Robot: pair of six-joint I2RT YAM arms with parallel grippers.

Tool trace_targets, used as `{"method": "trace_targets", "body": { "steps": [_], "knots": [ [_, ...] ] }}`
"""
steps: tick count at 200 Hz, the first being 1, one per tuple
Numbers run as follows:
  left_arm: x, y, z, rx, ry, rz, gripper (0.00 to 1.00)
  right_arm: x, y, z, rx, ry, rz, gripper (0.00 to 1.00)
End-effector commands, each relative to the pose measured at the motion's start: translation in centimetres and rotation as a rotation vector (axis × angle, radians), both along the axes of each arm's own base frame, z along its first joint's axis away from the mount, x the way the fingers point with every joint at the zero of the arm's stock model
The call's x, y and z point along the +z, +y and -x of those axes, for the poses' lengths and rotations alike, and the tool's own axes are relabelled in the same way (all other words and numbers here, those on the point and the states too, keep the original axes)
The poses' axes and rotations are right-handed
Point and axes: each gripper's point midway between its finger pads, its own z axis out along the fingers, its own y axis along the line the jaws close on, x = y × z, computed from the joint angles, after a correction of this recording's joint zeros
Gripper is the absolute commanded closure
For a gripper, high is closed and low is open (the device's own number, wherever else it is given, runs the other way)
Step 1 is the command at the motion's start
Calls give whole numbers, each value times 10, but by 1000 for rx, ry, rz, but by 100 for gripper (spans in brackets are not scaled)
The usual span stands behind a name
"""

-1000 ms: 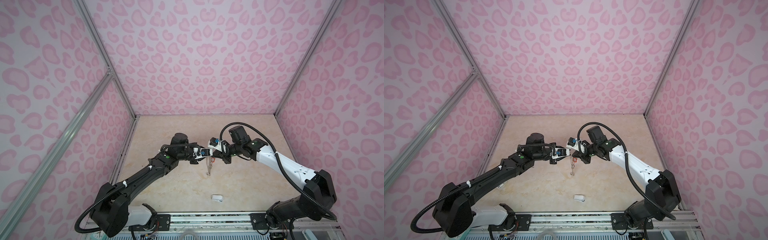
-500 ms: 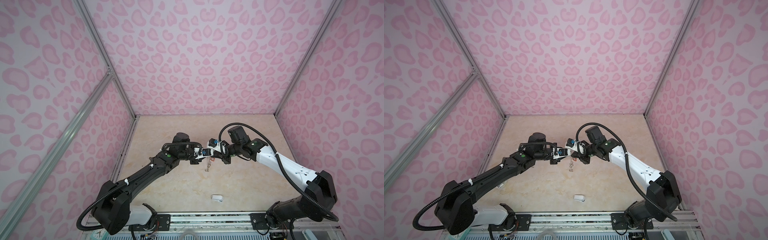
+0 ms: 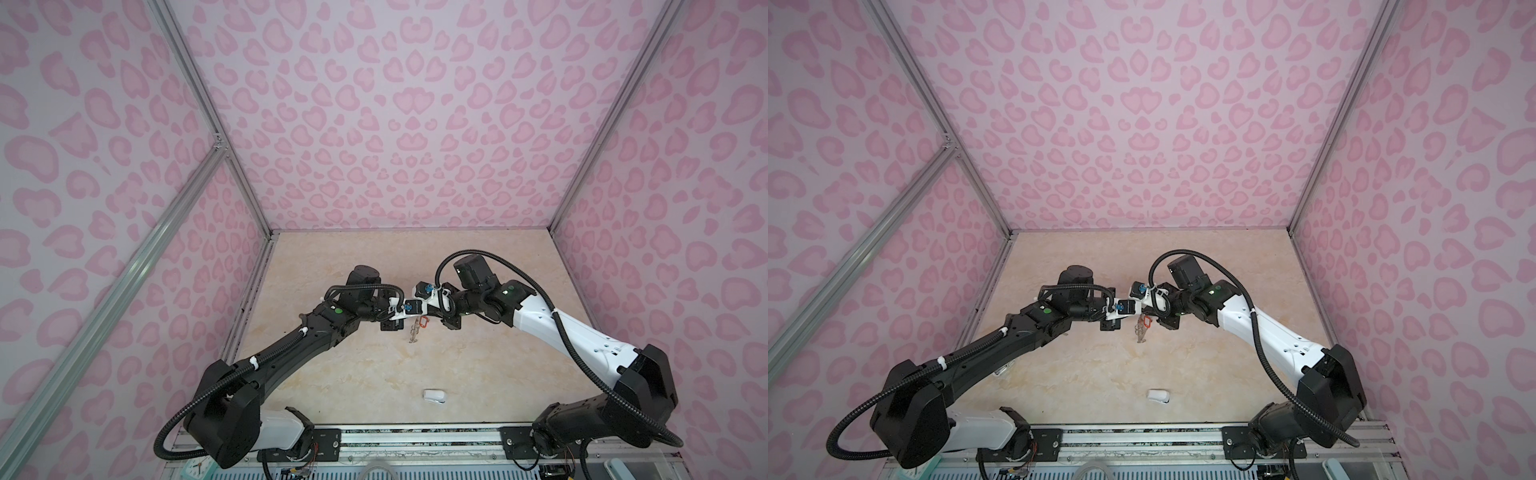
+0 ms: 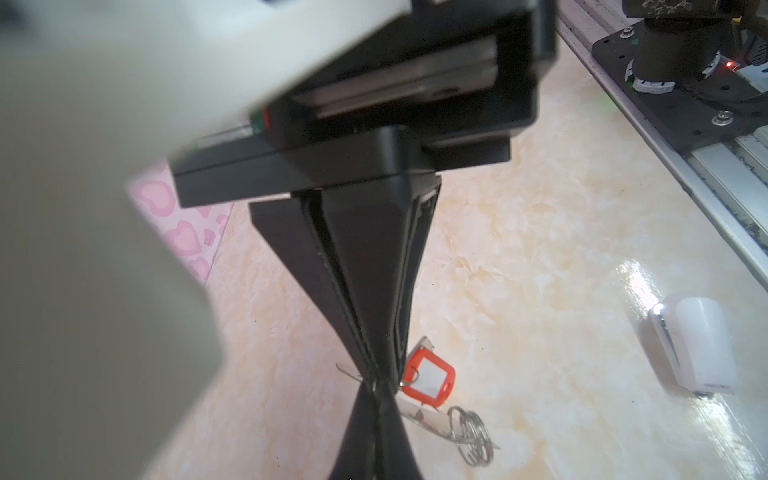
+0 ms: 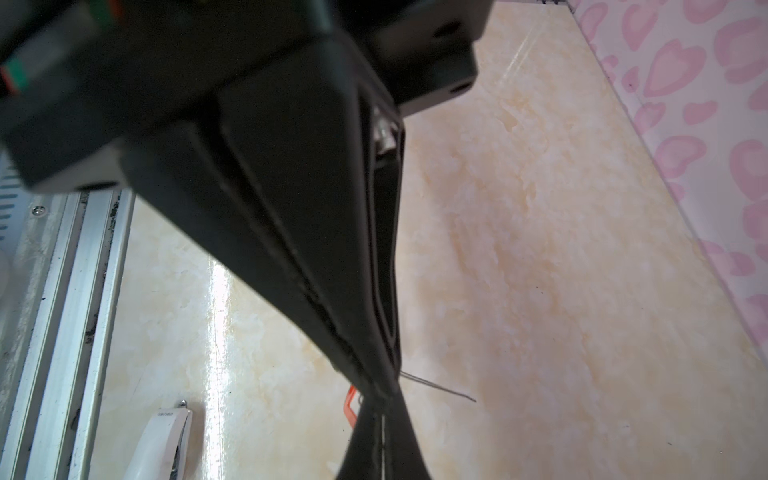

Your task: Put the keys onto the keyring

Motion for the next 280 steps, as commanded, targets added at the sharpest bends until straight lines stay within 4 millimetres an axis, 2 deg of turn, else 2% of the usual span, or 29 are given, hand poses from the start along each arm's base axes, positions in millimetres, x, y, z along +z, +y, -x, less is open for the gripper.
{"method": "trace_targets", "body": {
  "steps": [1, 20, 43, 64, 87, 114, 138, 170, 197, 244, 280],
  "knots": [
    [12, 0, -11, 49, 18, 51, 97, 3, -2, -11, -37, -58, -43, 82],
    [24, 3, -15, 53, 46, 115, 97, -1, -12, -17, -92, -87, -80, 77],
    [43, 4, -20, 51, 51, 205, 97, -1, -18, -25, -153, -138, -140, 75],
    [63, 3, -26, 46, 36, 274, 97, 8, -14, -31, -191, -178, -221, 74],
    [72, 3, -30, 48, 44, 329, 97, 20, -7, -36, -223, -231, -285, 73],
    [78, 4, -33, 57, 52, 364, 97, 32, -6, -42, -259, -290, -327, 73],
    [82, 4, -37, 69, 61, 389, 97, 44, -14, -47, -306, -356, -349, 75],
    [85, 4, -40, 78, 71, 415, 97, 52, -20, -46, -320, -401, -360, 75],
    [83, 4, -40, 69, 81, 419, 97, 69, -18, -42, -300, -425, -414, 75],
    [81, 3, -35, 37, 92, 421, 97, 90, -12, -44, -248, -383, -480, 79],
    [79, 3, -33, 28, 95, 419, 97, 88, -3, -42, -194, -328, -468, 81]
  ]
}}
